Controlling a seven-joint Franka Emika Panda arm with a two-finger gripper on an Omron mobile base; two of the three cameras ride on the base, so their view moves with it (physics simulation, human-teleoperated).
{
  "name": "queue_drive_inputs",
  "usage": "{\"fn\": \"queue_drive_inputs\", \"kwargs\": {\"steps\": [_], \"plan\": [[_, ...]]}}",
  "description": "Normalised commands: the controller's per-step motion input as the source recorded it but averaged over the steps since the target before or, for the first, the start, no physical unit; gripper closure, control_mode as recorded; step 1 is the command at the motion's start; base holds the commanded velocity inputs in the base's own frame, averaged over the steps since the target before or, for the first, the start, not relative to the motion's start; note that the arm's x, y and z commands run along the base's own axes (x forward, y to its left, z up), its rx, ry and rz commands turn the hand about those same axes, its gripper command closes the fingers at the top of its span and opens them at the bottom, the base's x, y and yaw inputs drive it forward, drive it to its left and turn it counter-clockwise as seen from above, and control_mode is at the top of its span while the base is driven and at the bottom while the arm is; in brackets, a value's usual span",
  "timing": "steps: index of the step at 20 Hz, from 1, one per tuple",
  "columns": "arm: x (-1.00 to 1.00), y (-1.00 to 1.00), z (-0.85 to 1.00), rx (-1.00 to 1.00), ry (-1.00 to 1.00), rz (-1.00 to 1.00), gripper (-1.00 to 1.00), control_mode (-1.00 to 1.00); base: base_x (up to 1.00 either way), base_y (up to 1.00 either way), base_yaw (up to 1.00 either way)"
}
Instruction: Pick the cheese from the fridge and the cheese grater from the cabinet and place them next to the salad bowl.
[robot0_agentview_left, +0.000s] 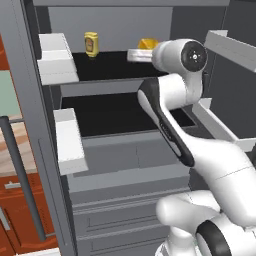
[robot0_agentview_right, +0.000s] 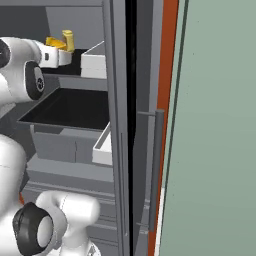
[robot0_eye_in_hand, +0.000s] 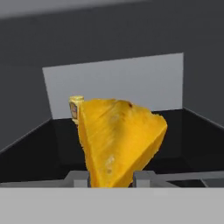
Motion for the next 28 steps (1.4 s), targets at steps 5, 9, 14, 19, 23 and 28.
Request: {"fn": "queue_drive_inputs", "kwargs": {"steps": [5,9,14,19,23,28], "plan": [[-1.0,-0.21,-0.14,0.0,0.11,0.0,1.0,-1.0,0.0,0.0,0.0],[-1.0,-0.01,-0.06,0.0,0.0,0.0,1.0,-1.0,0.0,0.0,0.0],[-0.92,-0.06,0.0,0.0,0.02,0.0,1.0,-1.0,0.0,0.0,0.0],[-0.82,-0.11,0.0,0.0,0.03,0.0,1.0,-1.0,0.0,0.0,0.0],[-0.62,-0.05,0.0,0.0,0.01,0.0,1.0,1.0,-0.2,0.0,0.0],[0.0,0.0,0.0,0.0,0.0,0.0,1.0,1.0,-0.75,-0.01,0.0]]}}
